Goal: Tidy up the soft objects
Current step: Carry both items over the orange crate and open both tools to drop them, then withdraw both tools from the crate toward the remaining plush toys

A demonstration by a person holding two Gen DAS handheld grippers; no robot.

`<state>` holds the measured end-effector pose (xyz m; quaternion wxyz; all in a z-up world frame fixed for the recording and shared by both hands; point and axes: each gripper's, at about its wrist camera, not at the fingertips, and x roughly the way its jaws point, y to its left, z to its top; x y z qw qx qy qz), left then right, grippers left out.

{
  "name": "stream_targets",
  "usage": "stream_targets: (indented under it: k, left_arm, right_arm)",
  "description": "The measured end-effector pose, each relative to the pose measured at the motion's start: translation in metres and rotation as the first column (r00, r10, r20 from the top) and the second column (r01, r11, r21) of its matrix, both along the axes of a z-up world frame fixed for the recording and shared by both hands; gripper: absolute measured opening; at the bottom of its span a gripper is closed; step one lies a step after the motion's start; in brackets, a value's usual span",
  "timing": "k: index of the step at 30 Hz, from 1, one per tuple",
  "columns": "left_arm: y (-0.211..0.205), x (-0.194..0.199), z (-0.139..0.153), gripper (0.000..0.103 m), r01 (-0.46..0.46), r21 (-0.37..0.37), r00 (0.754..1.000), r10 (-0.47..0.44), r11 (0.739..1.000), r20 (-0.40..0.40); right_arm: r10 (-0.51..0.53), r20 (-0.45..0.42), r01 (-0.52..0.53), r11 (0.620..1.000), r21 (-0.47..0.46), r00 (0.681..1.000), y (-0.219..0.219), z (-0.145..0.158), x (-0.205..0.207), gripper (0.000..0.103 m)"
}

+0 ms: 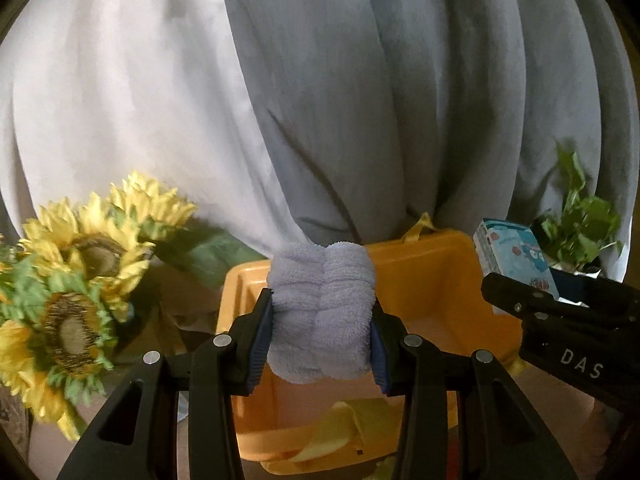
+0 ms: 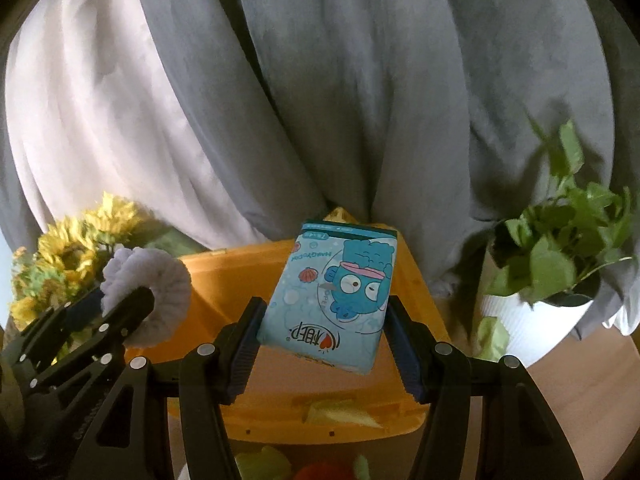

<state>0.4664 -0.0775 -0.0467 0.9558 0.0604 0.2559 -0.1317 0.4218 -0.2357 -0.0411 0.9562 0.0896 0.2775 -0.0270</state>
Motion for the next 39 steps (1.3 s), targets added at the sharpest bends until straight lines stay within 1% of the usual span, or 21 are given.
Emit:
stream_targets:
  k: [6, 10, 13, 15, 20, 23, 26, 27, 29, 30, 31, 35, 37, 39]
  left_arm:
    - [-0.006, 0.021, -0.014, 0.042, 0.003, 0.033, 1.0, -0.003, 0.999, -0.019]
    - [-0.007, 0.032, -0.019, 0.044, 0.012, 0.045, 0.998, -0.01, 0.999, -0.055]
    - [-0.006, 0.036, -0.022, 0.048, -0.002, 0.04, 0.998, 0.004, 0.999, -0.066]
    - [-0.006, 0.038, -0.022, 0.054, -0.007, 0.04, 0.998, 0.01, 0.999, -0.068]
    - [-0.005, 0.038, -0.02, 0.064, -0.011, 0.039, 0.997, 0.014, 0.999, -0.071]
    - [-0.004, 0.035, -0.017, 0.066, -0.013, 0.031, 0.997, 0.015, 0.999, -0.075]
    - [-0.002, 0.026, -0.01, 0.071, -0.02, 0.02, 0.997, 0.022, 1.0, -0.071]
    - [-0.001, 0.023, -0.006, 0.073, -0.027, 0.017, 0.996, 0.028, 1.0, -0.085]
    - [0.002, 0.016, 0.001, 0.075, -0.032, 0.003, 0.996, 0.032, 0.999, -0.087]
    - [0.003, 0.012, 0.005, 0.076, -0.033, -0.004, 0.996, 0.033, 0.999, -0.083]
    - [0.005, 0.006, 0.009, 0.077, -0.014, -0.033, 1.0, 0.014, 0.999, 0.003]
    - [0.011, -0.018, 0.023, 0.082, -0.015, -0.039, 0.999, 0.016, 0.999, 0.035]
    - [0.014, -0.029, 0.029, 0.082, -0.014, -0.039, 0.999, 0.016, 0.999, 0.044]
    - [0.017, -0.039, 0.034, 0.082, -0.011, -0.04, 0.999, 0.013, 0.999, 0.052]
  right_arm:
    - [0.004, -0.044, -0.005, 1.0, -0.011, 0.999, 0.0, -0.015, 0.023, 0.061]
    - [0.023, -0.077, -0.025, 0.999, -0.022, 0.997, 0.003, -0.019, 0.036, 0.061]
    - [0.032, -0.085, -0.035, 0.999, -0.041, 0.996, 0.005, -0.021, 0.043, 0.061]
    - [0.031, -0.084, -0.036, 0.998, -0.055, 0.996, 0.007, -0.019, 0.045, 0.061]
    - [0.015, -0.064, -0.021, 0.996, -0.087, 0.998, 0.008, -0.013, 0.044, 0.068]
    - [0.011, -0.064, -0.017, 0.996, -0.084, 0.998, 0.007, -0.01, 0.042, 0.069]
    - [0.004, -0.062, -0.008, 0.997, -0.07, 0.998, 0.006, -0.007, 0.037, 0.069]
    - [0.0, -0.06, -0.004, 0.998, -0.066, 0.998, 0.006, -0.006, 0.034, 0.069]
    - [-0.007, -0.057, 0.003, 0.998, -0.059, 0.998, 0.005, -0.003, 0.027, 0.069]
    - [-0.009, -0.055, 0.006, 0.998, -0.055, 0.998, 0.004, -0.001, 0.024, 0.069]
    - [-0.01, -0.054, 0.008, 0.999, -0.048, 0.998, 0.003, 0.001, 0.02, 0.069]
    - [-0.022, -0.032, 0.021, 0.999, -0.027, 0.999, 0.0, 0.011, 0.001, 0.069]
    - [-0.027, -0.021, 0.027, 0.999, -0.018, 0.999, -0.002, 0.016, -0.01, 0.073]
    - [-0.029, -0.008, 0.029, 1.0, -0.011, 1.0, -0.002, 0.021, -0.021, 0.074]
